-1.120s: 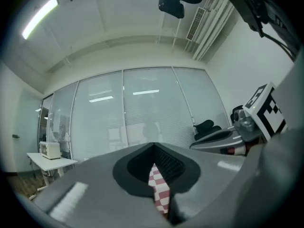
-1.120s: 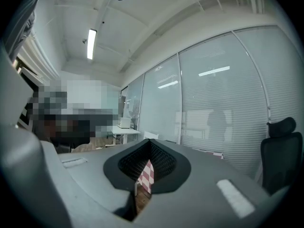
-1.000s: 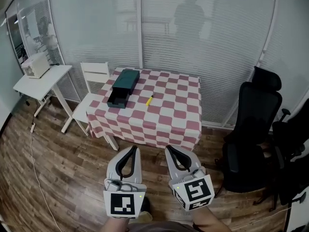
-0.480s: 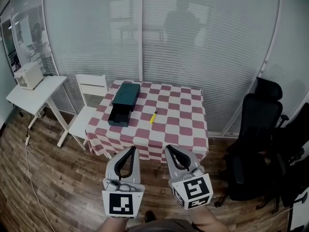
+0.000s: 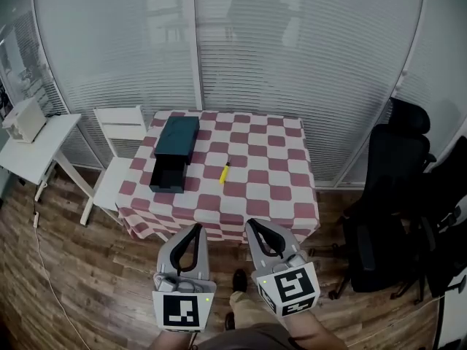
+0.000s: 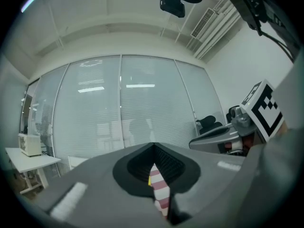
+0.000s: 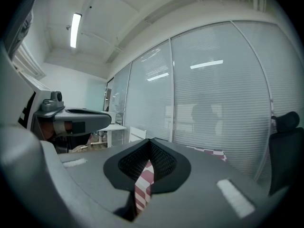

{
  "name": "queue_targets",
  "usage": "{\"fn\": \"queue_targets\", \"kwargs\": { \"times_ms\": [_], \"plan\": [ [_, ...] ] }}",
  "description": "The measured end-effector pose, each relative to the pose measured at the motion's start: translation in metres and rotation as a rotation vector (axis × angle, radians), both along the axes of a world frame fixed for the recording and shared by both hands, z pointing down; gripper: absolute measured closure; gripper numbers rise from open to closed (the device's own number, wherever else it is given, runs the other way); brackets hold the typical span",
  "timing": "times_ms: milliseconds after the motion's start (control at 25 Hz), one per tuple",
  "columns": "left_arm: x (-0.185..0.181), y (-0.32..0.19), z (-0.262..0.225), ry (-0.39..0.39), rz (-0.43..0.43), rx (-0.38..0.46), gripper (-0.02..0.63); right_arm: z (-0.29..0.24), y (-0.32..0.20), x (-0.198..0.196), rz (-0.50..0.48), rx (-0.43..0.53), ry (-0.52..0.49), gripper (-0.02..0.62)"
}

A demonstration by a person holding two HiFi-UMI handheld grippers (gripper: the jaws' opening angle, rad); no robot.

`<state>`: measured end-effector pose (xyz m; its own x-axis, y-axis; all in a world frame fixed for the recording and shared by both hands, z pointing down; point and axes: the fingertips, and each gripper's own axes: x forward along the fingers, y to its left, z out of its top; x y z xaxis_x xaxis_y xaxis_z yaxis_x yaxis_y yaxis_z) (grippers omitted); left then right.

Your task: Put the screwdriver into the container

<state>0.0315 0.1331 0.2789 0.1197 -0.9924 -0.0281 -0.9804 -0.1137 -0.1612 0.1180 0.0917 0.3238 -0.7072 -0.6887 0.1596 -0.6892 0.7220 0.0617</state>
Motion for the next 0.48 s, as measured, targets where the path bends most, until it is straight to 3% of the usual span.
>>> {"fn": "queue_targets", "kwargs": {
  "times_ms": [480],
  "plan": [
    [-0.041,-0.131,0.023,0.001,0.023,-0.067,0.606,0.022,-0.133,-0.047,0.01,-0.058,-0.007,0.571]
  ]
}}
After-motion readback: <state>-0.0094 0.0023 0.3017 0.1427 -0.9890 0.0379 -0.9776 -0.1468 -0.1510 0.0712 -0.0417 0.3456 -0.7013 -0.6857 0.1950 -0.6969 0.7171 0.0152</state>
